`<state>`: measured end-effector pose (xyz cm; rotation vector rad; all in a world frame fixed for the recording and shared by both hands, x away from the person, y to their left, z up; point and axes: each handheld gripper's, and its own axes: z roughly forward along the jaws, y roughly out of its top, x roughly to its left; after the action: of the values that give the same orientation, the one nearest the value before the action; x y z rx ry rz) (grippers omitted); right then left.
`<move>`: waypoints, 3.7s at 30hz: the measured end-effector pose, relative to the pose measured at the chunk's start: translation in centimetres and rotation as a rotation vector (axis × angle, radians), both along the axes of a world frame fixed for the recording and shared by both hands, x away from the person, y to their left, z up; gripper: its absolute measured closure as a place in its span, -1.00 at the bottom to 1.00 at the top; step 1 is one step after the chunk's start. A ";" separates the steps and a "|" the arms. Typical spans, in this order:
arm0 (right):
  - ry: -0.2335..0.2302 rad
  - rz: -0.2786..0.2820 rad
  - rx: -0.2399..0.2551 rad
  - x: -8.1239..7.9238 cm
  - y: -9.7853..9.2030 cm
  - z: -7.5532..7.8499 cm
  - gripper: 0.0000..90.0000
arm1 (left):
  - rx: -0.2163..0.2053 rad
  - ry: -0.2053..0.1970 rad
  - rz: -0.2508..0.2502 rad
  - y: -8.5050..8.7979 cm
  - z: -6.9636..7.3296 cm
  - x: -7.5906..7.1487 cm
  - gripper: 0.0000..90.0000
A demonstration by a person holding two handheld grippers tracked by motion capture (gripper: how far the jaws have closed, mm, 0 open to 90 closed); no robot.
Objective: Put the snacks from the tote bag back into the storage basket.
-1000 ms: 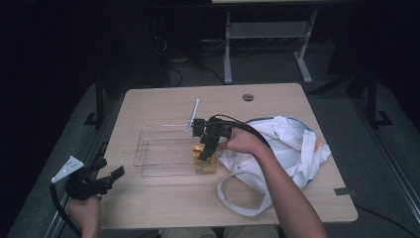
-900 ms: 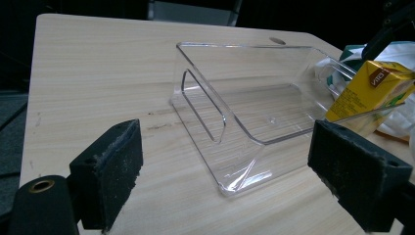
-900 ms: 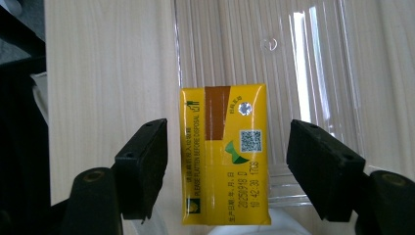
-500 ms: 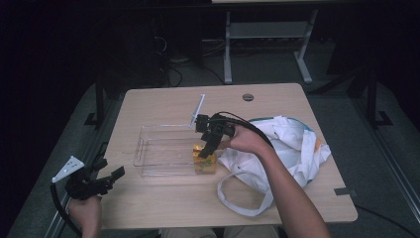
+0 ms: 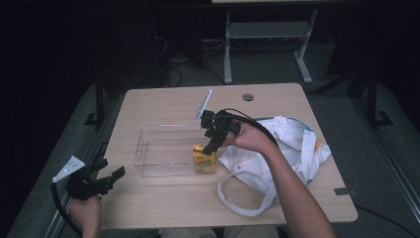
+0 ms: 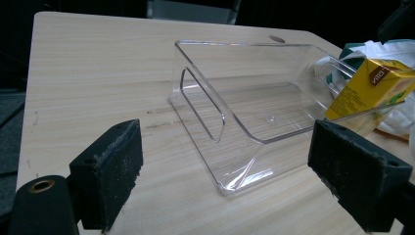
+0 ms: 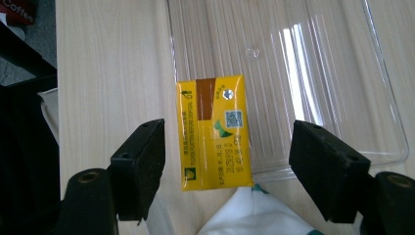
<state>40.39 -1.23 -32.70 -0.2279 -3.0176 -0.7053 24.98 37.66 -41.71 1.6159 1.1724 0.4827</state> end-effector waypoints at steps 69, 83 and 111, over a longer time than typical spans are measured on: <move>-0.022 -0.196 0.109 -0.8 -10.3 0.5 -0.37 | 0.011 0.006 -0.003 -0.1 -0.1 0.0 -0.72; -0.010 -0.245 0.109 -1.1 -12.8 -0.9 -0.36 | 0.013 0.007 0.000 -0.1 -0.1 0.0 -0.72; -0.019 -0.350 0.148 -2.7 -18.1 -3.1 -0.36 | 0.017 0.009 -0.004 -0.3 -0.1 0.0 -0.72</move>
<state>37.65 -19.30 -35.83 -0.7586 -2.9532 -0.9518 25.01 37.35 -41.85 1.6364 1.1745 0.4837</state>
